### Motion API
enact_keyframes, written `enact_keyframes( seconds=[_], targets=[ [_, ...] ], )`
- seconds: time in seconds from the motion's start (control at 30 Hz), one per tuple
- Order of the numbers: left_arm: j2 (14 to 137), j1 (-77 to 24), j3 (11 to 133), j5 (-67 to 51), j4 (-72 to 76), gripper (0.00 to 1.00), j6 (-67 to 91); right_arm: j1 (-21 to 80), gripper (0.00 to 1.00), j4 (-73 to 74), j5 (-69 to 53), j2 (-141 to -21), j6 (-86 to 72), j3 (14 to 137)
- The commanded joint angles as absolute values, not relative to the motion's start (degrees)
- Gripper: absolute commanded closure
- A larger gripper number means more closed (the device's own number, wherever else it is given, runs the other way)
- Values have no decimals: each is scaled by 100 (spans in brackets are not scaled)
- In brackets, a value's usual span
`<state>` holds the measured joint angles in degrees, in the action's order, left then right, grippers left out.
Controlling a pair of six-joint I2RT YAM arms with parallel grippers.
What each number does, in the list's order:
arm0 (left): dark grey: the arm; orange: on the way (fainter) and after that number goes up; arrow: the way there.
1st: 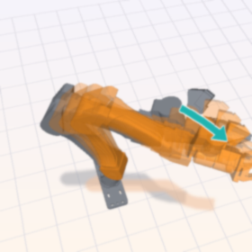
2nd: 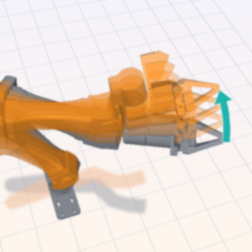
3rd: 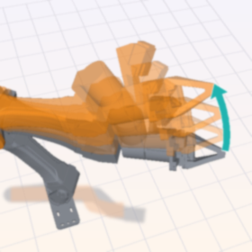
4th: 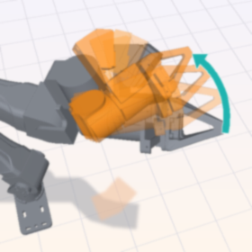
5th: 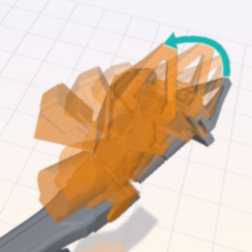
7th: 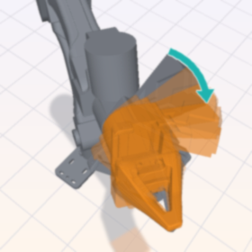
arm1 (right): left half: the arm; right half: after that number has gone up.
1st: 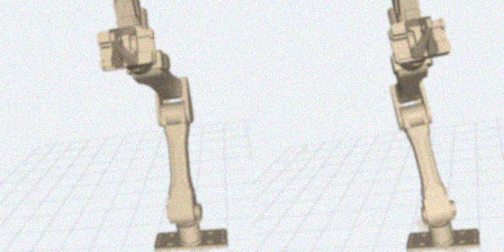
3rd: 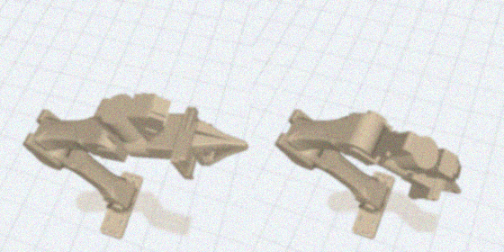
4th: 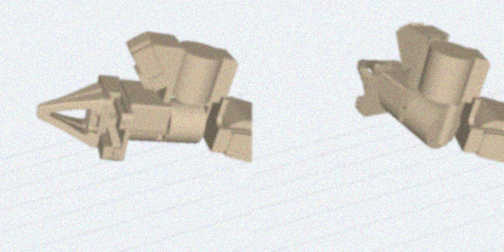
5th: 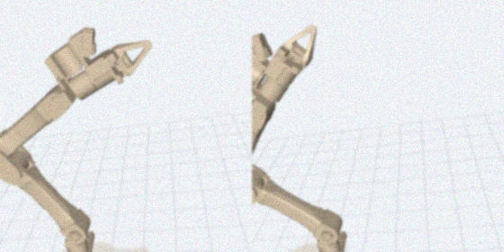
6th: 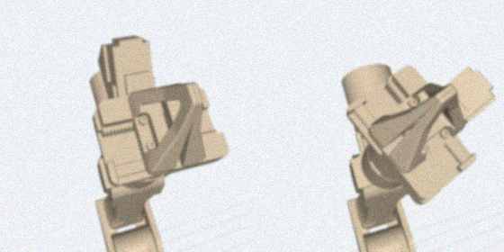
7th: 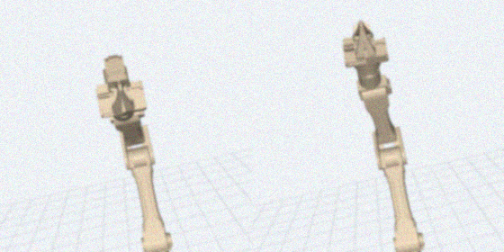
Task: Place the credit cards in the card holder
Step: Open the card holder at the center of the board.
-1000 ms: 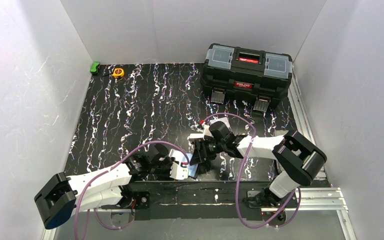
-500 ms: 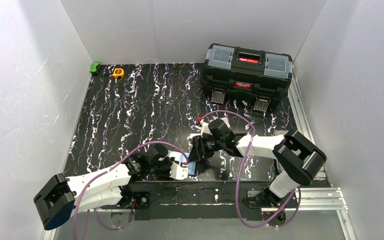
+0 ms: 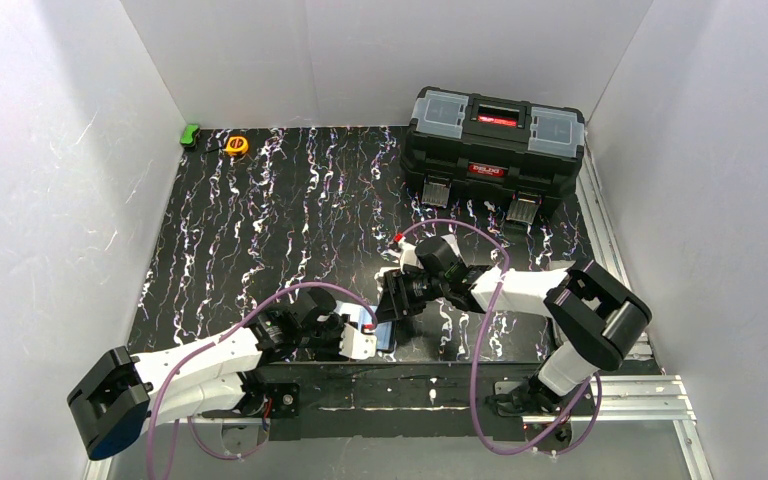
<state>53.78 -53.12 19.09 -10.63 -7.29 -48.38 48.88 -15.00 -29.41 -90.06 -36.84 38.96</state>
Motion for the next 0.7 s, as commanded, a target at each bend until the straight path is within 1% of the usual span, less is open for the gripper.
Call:
enact_keyframes(
  seconds=[0.0, 0.13, 0.23, 0.33, 0.53, 0.67],
  targets=[
    [5247, -5348, 1821, -1084, -759, 94, -4844, 4922, 41, -1447, -2770, -9087, -3567, 4010],
    [5184, -5346, 1907, -820, -776, 95, -4776, 4922, 41, -1551, -2717, -9115, -3626, 3879],
    [5063, -5344, 2281, -568, -1133, 95, -4505, 4922, 41, -1580, -2705, -9147, -3625, 3858],
    [4785, -5344, 2450, -597, -1489, 95, -4364, 4922, 41, -1631, -2715, -9237, -3637, 3852],
    [4736, -5332, 1907, -219, -1582, 96, -4806, 4922, 40, -1657, -2632, -9130, -3648, 3676],
    [4946, -5327, 1770, -243, -1435, 96, -4907, 4922, 40, -1643, -2635, -9104, -3666, 3668]
  ],
)
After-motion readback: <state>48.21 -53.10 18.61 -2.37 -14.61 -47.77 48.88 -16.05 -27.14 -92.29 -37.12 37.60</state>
